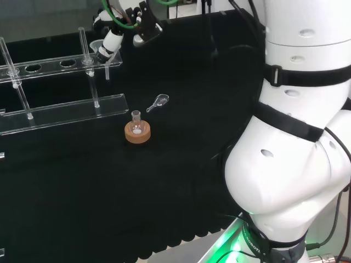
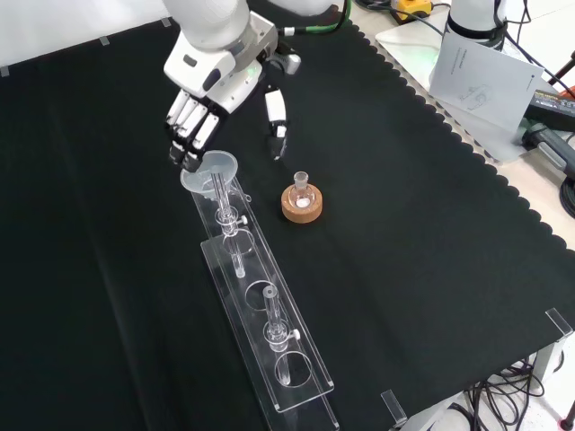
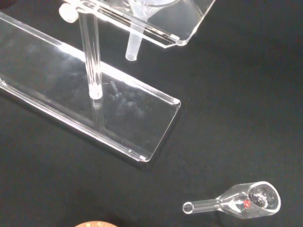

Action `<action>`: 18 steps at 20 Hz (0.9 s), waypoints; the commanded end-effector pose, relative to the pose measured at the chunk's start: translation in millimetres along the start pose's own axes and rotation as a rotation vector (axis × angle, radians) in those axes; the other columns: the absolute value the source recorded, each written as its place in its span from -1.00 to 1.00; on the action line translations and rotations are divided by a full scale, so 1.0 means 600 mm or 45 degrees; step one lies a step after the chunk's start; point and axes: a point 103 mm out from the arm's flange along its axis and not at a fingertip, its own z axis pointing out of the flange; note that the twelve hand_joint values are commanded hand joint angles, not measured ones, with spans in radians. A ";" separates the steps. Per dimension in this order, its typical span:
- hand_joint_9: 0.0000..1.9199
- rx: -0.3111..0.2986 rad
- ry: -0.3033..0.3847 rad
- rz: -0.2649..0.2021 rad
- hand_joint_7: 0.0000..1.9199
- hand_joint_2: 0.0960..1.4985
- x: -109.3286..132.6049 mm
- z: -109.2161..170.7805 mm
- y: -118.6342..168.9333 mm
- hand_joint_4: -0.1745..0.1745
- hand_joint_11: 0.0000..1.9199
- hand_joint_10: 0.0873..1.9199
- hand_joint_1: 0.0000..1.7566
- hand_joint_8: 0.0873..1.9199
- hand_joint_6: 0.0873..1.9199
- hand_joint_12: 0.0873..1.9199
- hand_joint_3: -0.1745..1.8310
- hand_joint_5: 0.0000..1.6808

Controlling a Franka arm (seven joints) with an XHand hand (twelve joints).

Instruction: Put the funnel back on the funnel stand.

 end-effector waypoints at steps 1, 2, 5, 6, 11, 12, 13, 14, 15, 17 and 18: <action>-0.73 -0.106 0.048 0.073 -0.98 -0.16 -0.033 -0.022 -0.075 -0.28 -0.75 -0.27 -0.42 -0.43 -1.00 0.46 -0.59 -0.74; -0.73 -0.123 0.058 0.087 -0.98 -0.16 -0.042 -0.024 -0.089 -0.28 -0.75 -0.27 -0.42 -0.43 -1.00 0.46 -0.59 -0.73; -0.71 -0.172 0.118 0.121 -0.95 -0.15 -0.065 -0.026 -0.131 -0.29 -0.74 -0.27 -0.41 -0.41 -1.00 0.46 -0.59 -0.72; -0.70 -0.178 0.128 0.136 -0.94 -0.13 -0.072 -0.025 -0.143 -0.30 -0.73 -0.28 -0.40 -0.39 -1.00 0.46 -0.59 -0.70; -0.65 -0.180 0.161 0.218 -0.91 -0.10 -0.098 -0.015 -0.192 -0.30 -0.71 -0.29 -0.39 -0.37 -1.00 0.45 -0.58 -0.66; -0.65 -0.177 0.173 0.232 -0.91 -0.09 -0.103 -0.012 -0.199 -0.30 -0.71 -0.29 -0.39 -0.37 -1.00 0.45 -0.58 -0.66; -0.64 -0.176 0.183 0.245 -0.90 -0.09 -0.106 -0.008 -0.206 -0.31 -0.70 -0.29 -0.39 -0.36 -1.00 0.45 -0.58 -0.66; -0.64 -0.173 0.188 0.256 -0.90 -0.09 -0.109 -0.005 -0.212 -0.31 -0.70 -0.29 -0.39 -0.36 -1.00 0.46 -0.58 -0.65; -0.63 -0.173 0.194 0.265 -0.89 -0.08 -0.111 -0.002 -0.218 -0.31 -0.70 -0.30 -0.38 -0.36 -1.00 0.46 -0.58 -0.65; -0.62 -0.177 0.202 0.280 -0.89 -0.08 -0.115 0.003 -0.229 -0.32 -0.69 -0.30 -0.38 -0.36 -1.00 0.45 -0.58 -0.65; -0.62 -0.179 0.206 0.287 -0.89 -0.08 -0.116 0.005 -0.234 -0.32 -0.69 -0.30 -0.38 -0.35 -1.00 0.45 -0.58 -0.64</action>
